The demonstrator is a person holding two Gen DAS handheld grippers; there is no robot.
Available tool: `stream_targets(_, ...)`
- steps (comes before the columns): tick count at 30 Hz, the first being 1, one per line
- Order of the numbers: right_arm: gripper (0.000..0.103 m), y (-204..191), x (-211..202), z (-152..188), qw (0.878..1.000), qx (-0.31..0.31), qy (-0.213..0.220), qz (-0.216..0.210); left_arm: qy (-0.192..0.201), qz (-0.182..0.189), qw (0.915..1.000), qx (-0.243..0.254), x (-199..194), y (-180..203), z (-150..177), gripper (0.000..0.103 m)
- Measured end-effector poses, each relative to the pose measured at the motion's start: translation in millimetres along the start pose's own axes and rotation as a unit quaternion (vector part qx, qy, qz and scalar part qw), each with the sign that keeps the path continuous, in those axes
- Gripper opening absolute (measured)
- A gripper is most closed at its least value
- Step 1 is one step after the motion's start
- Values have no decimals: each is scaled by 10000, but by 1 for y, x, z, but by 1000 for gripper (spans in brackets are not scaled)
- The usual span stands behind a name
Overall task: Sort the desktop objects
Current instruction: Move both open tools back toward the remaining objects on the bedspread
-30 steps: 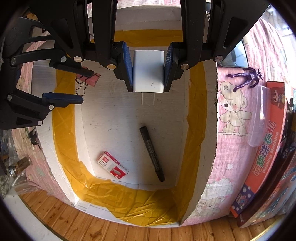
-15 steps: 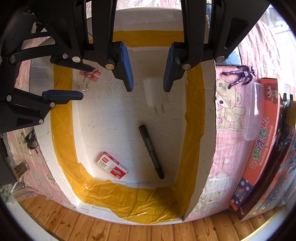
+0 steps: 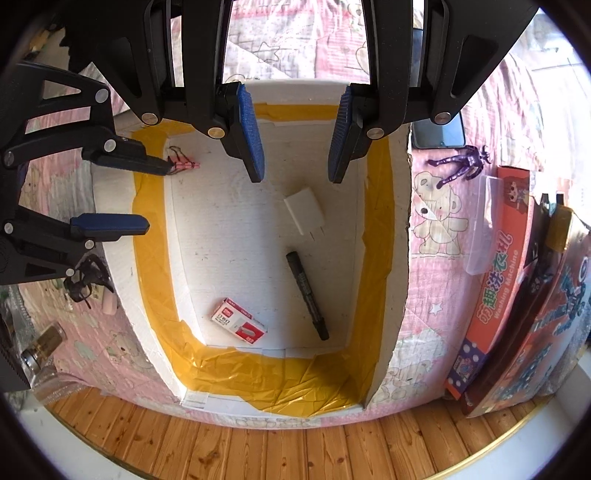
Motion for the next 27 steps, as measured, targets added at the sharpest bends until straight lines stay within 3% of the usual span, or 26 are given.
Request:
stream_targets(7, 48, 7, -40, 1, 9976, 127, 676, 120, 192, -106, 9996, 159, -25, 21, 9, 38)
stream_targets(15, 51, 16, -85, 17, 9852, 608, 1588, 236, 868, -189, 9949, 477, -58, 49, 12, 38)
stream_targets(21, 51, 18, -126, 38, 9591, 1005, 2628, 316, 1647, -221, 9832, 756, -85, 81, 13, 38)
stream_targets(27, 53, 22, -146, 70, 9297, 1445, 3366, 395, 1941, 65, 9747, 1110, -89, 129, 20, 38)
Point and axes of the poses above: each gripper's, at about its wrist camera, not at the fingertips, and x roughly the way its jaws point, y to its right, z to its underside, the point moved 10 cm from there along x, roughly the way its jaws point, and after that the axes turned 13 degrees about z, right-handed, at the moved point
